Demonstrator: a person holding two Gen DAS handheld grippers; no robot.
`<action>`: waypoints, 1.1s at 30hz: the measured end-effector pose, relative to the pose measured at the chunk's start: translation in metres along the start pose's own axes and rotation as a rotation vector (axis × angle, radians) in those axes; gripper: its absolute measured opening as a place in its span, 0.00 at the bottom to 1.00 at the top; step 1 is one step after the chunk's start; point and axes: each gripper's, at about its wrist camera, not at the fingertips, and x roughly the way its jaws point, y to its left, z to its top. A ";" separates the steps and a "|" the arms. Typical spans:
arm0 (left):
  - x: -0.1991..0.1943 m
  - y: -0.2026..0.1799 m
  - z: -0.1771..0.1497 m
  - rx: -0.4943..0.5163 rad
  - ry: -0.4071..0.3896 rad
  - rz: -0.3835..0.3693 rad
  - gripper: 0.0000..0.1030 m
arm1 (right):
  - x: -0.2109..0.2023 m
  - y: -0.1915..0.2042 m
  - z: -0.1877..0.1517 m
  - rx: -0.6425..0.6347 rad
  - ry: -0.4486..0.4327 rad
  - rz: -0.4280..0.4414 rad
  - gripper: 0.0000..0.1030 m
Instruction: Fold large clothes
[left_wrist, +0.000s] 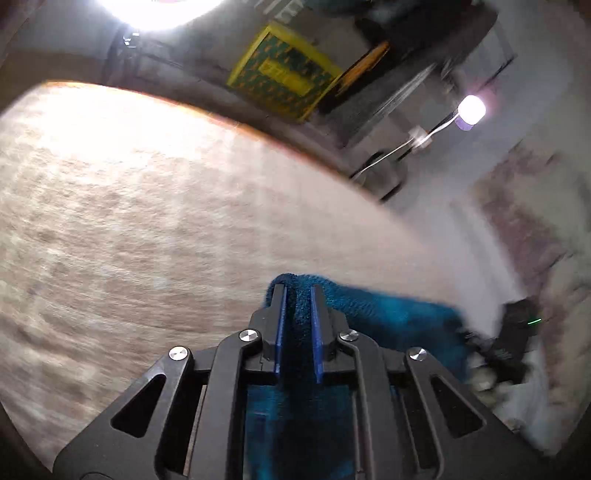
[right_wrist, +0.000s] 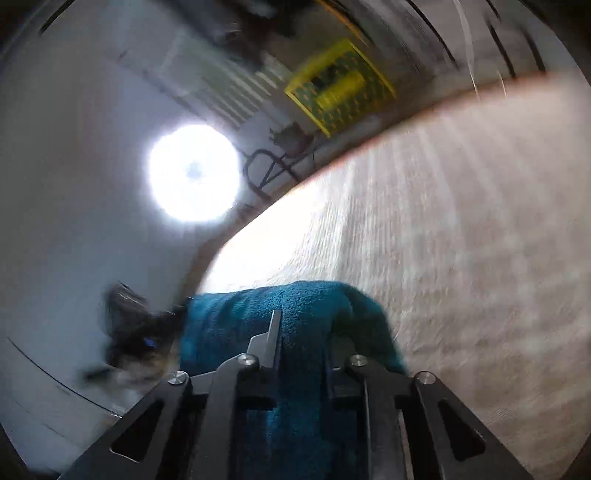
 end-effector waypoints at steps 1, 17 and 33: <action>0.013 0.006 -0.001 -0.023 0.036 0.029 0.09 | 0.012 -0.006 -0.003 0.015 0.037 -0.062 0.13; -0.085 -0.035 -0.016 0.124 0.045 0.107 0.60 | -0.073 0.041 -0.026 -0.098 0.195 -0.149 0.49; -0.071 0.015 -0.102 -0.212 0.215 -0.041 0.74 | -0.102 -0.011 -0.110 0.146 0.141 -0.069 0.75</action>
